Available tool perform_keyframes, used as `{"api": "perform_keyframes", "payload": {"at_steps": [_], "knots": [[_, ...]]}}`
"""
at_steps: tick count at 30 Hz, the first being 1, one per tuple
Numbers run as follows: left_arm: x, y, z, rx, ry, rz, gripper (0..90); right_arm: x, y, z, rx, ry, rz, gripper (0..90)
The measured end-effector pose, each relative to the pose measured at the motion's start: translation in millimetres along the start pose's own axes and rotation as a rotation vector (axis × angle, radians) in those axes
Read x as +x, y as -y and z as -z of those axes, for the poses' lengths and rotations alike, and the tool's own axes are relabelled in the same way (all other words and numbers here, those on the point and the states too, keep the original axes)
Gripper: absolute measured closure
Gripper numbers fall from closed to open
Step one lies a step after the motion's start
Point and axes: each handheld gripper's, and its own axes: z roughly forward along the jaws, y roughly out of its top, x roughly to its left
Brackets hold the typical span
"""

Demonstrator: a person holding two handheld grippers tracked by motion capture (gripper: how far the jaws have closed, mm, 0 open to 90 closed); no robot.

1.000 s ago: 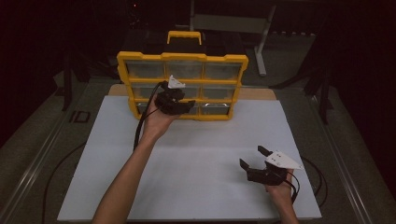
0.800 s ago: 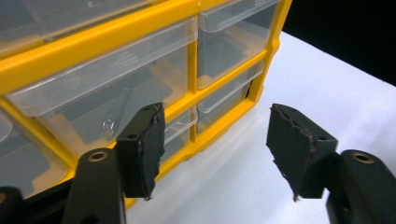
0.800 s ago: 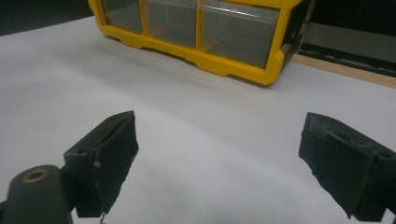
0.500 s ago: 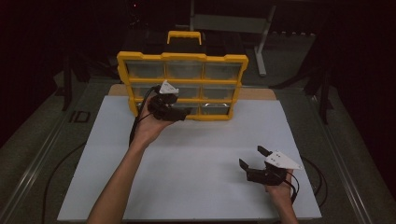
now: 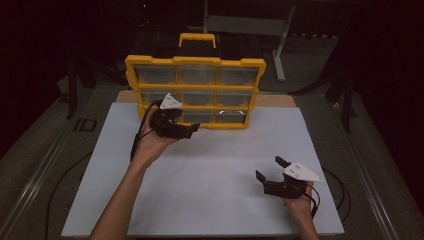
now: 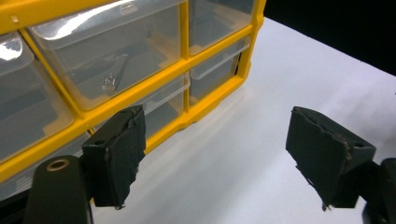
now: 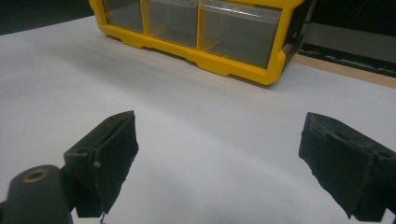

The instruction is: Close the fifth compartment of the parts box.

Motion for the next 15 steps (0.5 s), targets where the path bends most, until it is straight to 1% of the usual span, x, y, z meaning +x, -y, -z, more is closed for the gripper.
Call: {"api": "perform_keyframes", "payload": {"at_steps": [3, 5, 7, 8, 10, 15], "knots": [[-1.2, 5.0, 1.8, 0.004, -0.020, -0.010, 18.7, 0.2, 0.0, -0.1, 0.000, -0.001, 0.001, 11.2], [-1.9, 9.9, 2.3, 0.012, -0.025, -0.018, 17.8, 0.1, 0.0, -0.1, -0.001, -0.001, 0.002, 11.2], [-2.4, 14.6, 2.6, 0.011, -0.022, -0.016, 16.9, 0.1, 0.0, -0.1, -0.001, -0.001, 0.003, 11.2], [-2.4, 14.6, 2.6, 0.011, -0.022, -0.016, 16.5, 0.1, 0.0, 0.0, -0.001, -0.001, 0.002, 11.2], [-2.8, 20.9, 4.5, 0.013, -0.015, -0.023, 15.8, 0.2, -0.1, 0.0, -0.001, 0.000, -0.001, 11.2], [-3.0, 31.5, 9.5, 0.000, -0.009, -0.021, 14.7, 0.1, -0.1, 0.0, -0.004, -0.001, -0.003, 11.1]]}}
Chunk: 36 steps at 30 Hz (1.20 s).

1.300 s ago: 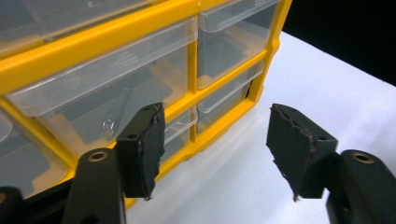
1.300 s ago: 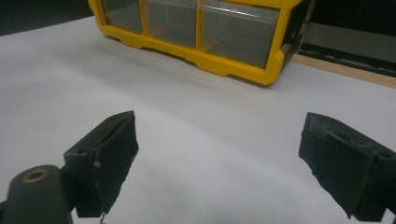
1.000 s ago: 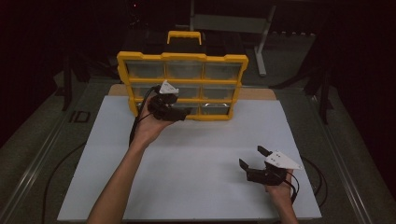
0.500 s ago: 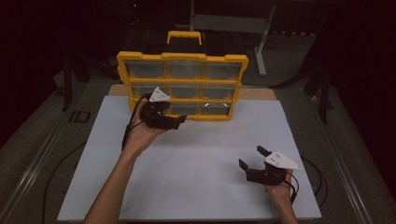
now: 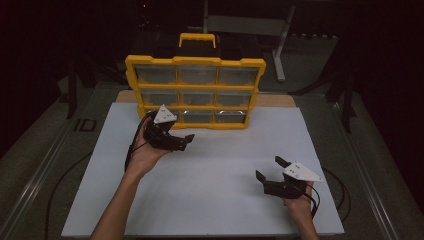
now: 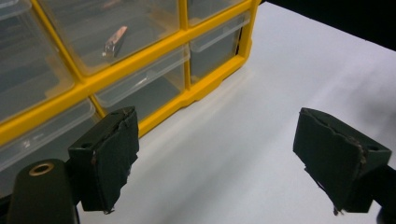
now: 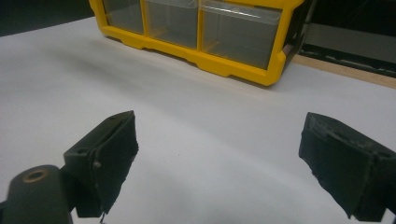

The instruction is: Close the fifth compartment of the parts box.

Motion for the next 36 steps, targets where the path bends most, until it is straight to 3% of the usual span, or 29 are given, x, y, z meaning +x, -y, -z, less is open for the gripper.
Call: {"api": "perform_keyframes", "payload": {"at_steps": [16, 24, 28, 36], "knots": [[7.7, 50.1, 8.7, -0.024, 0.056, 0.058, 6.0, 0.4, -0.2, 0.1, -0.011, -0.004, -0.002, 11.1], [5.1, 69.4, 13.3, -0.040, 0.068, 0.015, 1.5, 1.2, -0.2, -0.3, -0.010, -0.008, 0.002, 11.1], [2.5, 82.2, 17.0, -0.068, 0.050, -0.010, 1.0, 1.8, -0.2, 0.3, -0.016, -0.012, 0.000, 11.1], [0.4, 112.9, 27.2, -0.100, 0.051, -0.003, 0.3, 4.0, -0.7, 0.0, -0.025, -0.025, 0.001, 11.0]]}}
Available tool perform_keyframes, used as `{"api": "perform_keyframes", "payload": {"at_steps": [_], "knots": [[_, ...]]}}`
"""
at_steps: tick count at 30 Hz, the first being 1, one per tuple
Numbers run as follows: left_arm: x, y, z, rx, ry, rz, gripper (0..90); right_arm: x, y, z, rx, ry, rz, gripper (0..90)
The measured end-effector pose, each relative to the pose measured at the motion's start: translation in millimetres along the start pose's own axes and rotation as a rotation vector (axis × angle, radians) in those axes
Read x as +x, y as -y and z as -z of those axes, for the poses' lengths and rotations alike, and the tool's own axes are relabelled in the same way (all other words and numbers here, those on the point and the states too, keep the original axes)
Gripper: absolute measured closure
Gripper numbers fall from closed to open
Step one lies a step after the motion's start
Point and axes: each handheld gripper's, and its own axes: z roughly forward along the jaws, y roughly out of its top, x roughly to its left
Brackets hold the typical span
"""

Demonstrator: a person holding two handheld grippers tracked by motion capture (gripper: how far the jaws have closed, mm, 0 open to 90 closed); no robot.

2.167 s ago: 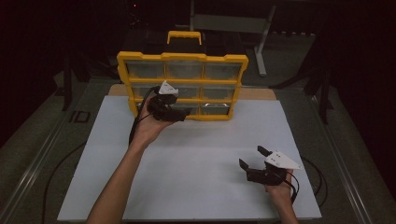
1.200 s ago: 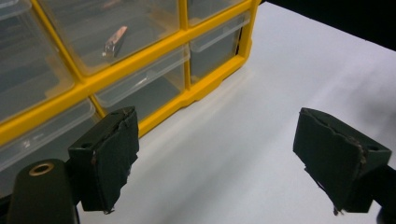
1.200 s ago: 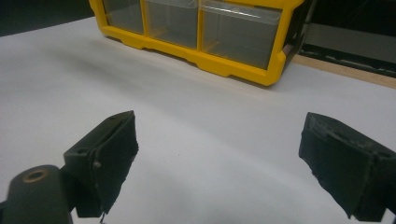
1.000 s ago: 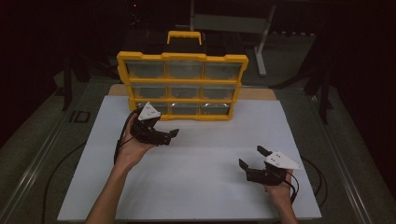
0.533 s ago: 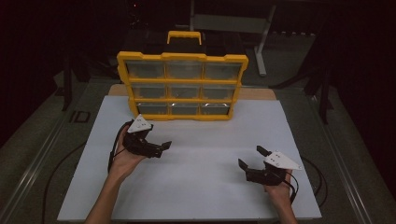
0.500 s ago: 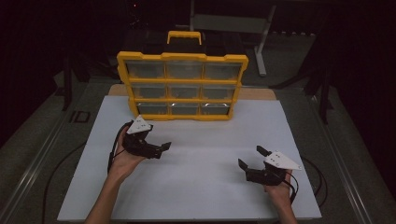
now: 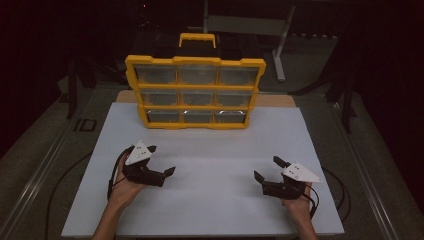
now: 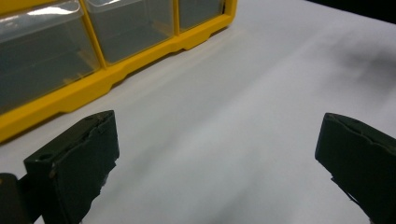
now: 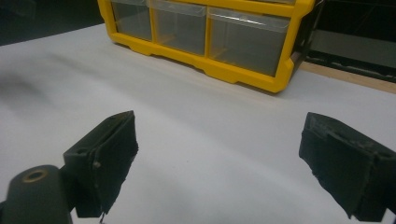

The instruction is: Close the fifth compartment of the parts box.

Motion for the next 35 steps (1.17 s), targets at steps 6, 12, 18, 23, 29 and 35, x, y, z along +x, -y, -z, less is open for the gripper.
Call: {"api": "perform_keyframes", "payload": {"at_steps": [6, 12, 18, 23, 29, 35], "knots": [[1.1, 15.5, 10.3, -0.022, -0.018, 0.010, 0.3, 0.2, -0.3, -0.3, -0.010, -0.009, 0.005, 11.0], [-0.6, 31.3, 17.5, -0.025, -0.020, 0.020, 0.3, 2.9, -0.7, -0.2, -0.013, -0.025, 0.025, 10.9], [-2.7, 38.5, 33.7, -0.085, -0.019, 0.022, 0.3, 6.6, -0.8, -1.2, -0.021, -0.043, 0.033, 10.8], [-5.3, 42.0, 44.4, -0.120, -0.046, 0.020, 0.3, 6.6, -1.0, -0.9, -0.035, -0.041, 0.025, 10.2], [-5.5, 42.6, 49.9, -0.150, -0.054, 0.016, 0.3, 2.5, -1.0, 0.9, -0.048, -0.032, 0.005, 10.1], [-7.1, 41.5, 46.6, -0.143, -0.049, 0.003, 0.3, 0.0, -0.4, 2.0, -0.048, -0.024, 0.000, 10.1]]}}
